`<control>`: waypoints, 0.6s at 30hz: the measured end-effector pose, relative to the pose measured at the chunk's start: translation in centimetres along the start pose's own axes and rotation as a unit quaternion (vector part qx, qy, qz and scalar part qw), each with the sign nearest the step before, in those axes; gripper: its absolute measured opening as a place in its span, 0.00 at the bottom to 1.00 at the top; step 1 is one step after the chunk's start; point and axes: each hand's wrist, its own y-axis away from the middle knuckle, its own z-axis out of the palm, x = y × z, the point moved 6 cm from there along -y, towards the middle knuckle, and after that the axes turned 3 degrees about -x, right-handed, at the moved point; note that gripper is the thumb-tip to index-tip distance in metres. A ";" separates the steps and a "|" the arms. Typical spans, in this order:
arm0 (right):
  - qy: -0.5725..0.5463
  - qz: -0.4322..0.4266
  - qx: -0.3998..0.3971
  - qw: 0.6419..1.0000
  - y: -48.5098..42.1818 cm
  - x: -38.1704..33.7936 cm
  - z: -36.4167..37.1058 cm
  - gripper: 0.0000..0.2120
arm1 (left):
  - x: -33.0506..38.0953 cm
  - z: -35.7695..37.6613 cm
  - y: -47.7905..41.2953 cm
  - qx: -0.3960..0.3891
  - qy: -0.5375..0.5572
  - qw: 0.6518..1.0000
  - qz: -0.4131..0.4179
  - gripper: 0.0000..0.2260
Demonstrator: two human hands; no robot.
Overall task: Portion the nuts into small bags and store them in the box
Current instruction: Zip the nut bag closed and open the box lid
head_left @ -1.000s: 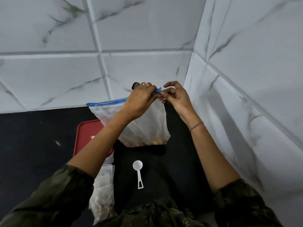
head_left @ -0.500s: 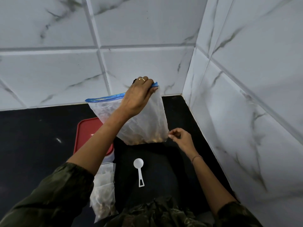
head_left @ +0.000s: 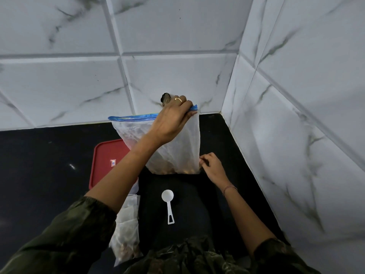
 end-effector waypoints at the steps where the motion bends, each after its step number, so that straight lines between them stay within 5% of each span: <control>1: 0.005 -0.008 -0.012 1.000 0.0 0.0 0.1 0.09 | 0.1 0.1 0.1 0.001 0.000 1.000 0.003 0.15; 10: -0.096 0.009 0.026 0.995 0.3 1.0 -0.3 0.12 | -0.1 0.0 -0.4 0.006 0.044 0.999 0.010 0.13; 15: -0.011 0.061 -0.022 0.998 0.0 2.5 -0.6 0.08 | -0.3 0.0 -0.3 0.011 0.065 0.998 0.006 0.08; 18: -0.001 0.010 0.038 0.999 -0.4 -1.0 -2.0 0.07 | 0.1 0.2 -0.6 0.004 0.089 0.996 -0.008 0.10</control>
